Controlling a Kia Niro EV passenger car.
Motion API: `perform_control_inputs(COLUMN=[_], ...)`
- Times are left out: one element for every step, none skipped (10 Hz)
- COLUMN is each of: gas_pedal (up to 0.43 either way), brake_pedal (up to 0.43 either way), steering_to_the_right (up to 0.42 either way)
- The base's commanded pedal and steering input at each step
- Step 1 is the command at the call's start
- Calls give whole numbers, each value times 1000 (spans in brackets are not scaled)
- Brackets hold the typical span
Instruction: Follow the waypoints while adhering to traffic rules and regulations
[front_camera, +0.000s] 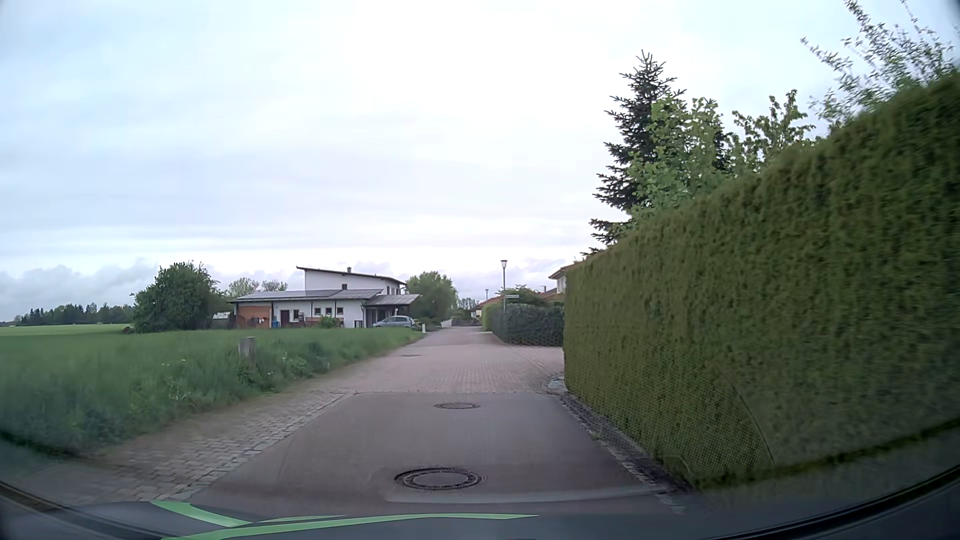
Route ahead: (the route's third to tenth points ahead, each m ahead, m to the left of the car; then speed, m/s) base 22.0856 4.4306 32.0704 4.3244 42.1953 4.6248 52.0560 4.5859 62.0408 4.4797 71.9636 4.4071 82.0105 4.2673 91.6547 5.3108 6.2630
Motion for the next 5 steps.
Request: perform_control_inputs(gas_pedal=[0, 0, 0, 0, 0], brake_pedal=[0, 0, 0, 0, 12], steering_to_the_right=[-1, -1, -1, -1, -1])
